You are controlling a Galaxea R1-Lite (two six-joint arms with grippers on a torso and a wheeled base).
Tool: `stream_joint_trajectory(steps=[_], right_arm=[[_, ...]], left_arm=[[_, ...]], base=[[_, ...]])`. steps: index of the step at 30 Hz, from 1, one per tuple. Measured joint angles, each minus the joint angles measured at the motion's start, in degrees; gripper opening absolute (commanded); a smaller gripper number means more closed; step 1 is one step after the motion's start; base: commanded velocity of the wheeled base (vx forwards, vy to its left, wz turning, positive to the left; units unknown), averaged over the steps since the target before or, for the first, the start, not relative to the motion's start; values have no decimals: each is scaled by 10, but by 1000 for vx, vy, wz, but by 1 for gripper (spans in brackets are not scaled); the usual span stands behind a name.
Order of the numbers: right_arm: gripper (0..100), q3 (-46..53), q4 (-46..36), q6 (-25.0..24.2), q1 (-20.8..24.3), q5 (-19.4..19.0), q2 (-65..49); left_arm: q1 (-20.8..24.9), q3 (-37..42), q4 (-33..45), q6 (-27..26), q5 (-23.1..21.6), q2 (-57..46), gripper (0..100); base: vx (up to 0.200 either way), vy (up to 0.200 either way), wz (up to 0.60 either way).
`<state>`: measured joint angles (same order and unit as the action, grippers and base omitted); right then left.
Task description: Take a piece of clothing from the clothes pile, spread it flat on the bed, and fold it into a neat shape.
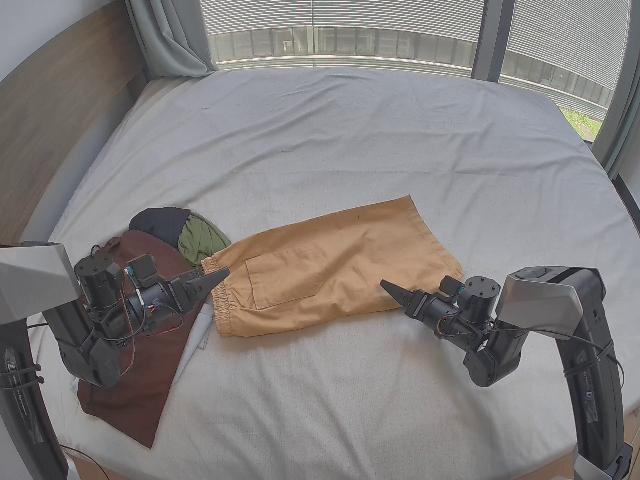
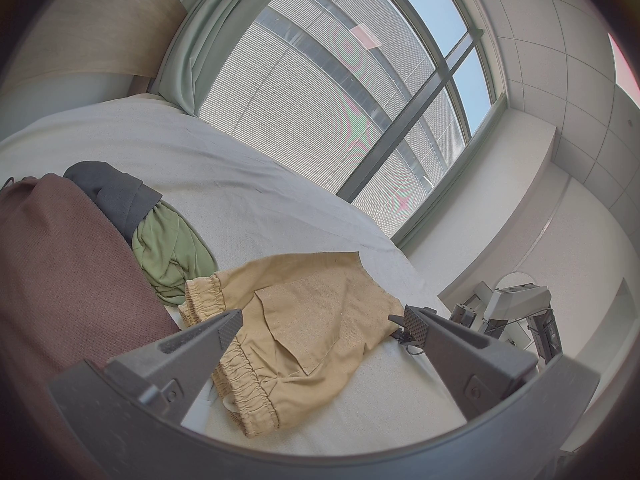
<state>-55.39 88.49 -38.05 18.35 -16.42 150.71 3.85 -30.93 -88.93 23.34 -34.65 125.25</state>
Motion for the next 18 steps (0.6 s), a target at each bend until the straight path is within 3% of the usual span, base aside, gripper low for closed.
stream_joint_trajectory(steps=[5, 18], right_arm=[[100, -25, 0, -24, 10, 9, 11], [100, -44, -1, -26, 12, 9, 21]], left_arm=[[0, 0, 0, 0, 0, 0, 100], [0, 0, 0, 0, 0, 0, 100]], base=[[0, 0, 0], [0, 0, 0]])
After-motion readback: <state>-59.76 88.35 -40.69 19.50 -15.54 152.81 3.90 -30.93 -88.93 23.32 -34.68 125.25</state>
